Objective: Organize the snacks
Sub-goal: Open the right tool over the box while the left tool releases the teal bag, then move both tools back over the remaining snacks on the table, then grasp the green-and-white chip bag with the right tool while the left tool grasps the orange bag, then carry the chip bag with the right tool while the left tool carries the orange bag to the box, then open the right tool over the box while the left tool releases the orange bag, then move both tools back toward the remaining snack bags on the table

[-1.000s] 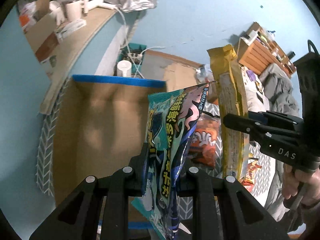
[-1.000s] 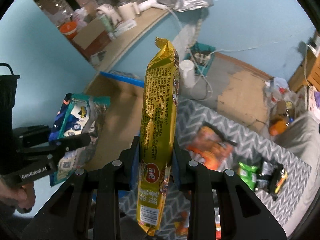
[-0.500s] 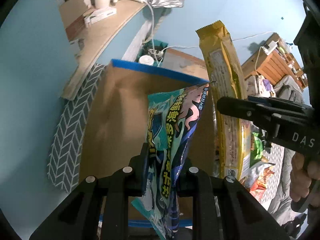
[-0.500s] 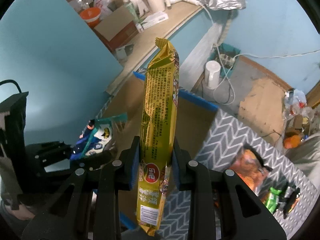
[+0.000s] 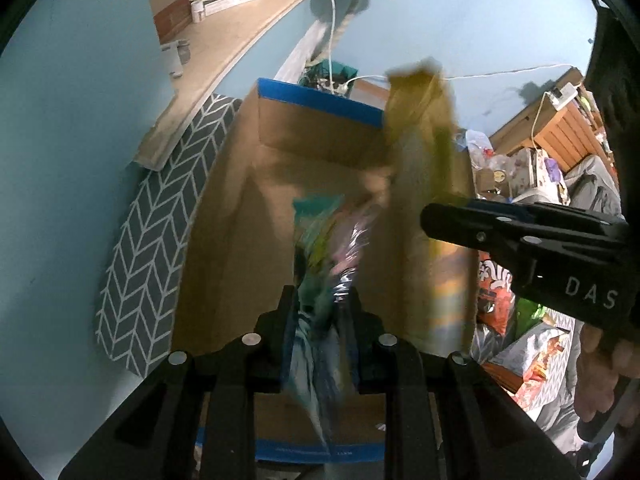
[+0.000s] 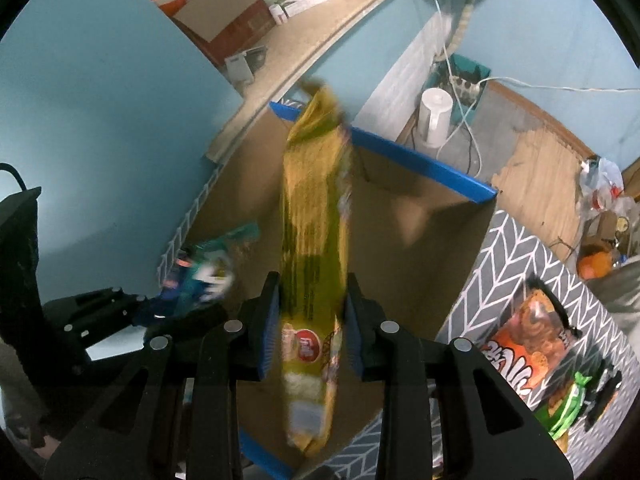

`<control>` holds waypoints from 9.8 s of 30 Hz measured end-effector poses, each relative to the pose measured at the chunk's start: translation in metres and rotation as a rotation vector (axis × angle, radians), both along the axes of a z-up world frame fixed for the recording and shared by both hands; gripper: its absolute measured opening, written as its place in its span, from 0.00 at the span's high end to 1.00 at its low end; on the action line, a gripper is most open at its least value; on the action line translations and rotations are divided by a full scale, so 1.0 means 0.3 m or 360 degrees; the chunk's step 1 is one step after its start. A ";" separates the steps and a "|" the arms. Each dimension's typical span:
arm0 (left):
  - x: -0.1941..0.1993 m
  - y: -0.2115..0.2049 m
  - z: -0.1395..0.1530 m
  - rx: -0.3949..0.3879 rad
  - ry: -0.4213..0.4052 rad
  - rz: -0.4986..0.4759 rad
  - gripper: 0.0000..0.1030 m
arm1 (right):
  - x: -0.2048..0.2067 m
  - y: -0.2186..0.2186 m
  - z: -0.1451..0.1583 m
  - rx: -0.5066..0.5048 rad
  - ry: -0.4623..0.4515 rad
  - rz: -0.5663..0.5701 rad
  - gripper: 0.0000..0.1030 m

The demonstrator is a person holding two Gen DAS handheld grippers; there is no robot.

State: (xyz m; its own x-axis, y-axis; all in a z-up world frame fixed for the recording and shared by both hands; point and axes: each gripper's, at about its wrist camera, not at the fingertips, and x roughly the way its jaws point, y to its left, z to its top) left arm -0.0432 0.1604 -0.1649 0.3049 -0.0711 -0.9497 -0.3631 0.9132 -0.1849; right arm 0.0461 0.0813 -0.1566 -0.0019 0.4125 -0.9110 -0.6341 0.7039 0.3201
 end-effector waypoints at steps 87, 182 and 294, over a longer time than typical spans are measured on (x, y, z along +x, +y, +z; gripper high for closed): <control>0.409 -0.789 -0.231 0.0029 0.0228 -0.0861 0.26 | -0.135 -1.076 -0.342 -0.0297 0.0395 -0.1365 0.35; 0.010 -0.217 0.135 -0.0035 -0.0127 -0.0077 0.58 | -0.024 -0.356 0.089 0.0106 -0.0107 -0.0035 0.56; 0.222 -1.305 -0.250 -0.0017 0.0284 -0.1376 0.34 | -0.253 -1.506 -0.424 -0.0198 0.0485 -0.1559 0.30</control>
State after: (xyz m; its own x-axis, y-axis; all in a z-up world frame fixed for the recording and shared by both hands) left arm 0.0235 -0.2312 -0.2400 -0.0123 -0.2175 -0.9760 0.4297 0.8802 -0.2015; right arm -0.0299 -0.3706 -0.2837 0.0462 0.2603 -0.9644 0.3310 0.9069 0.2606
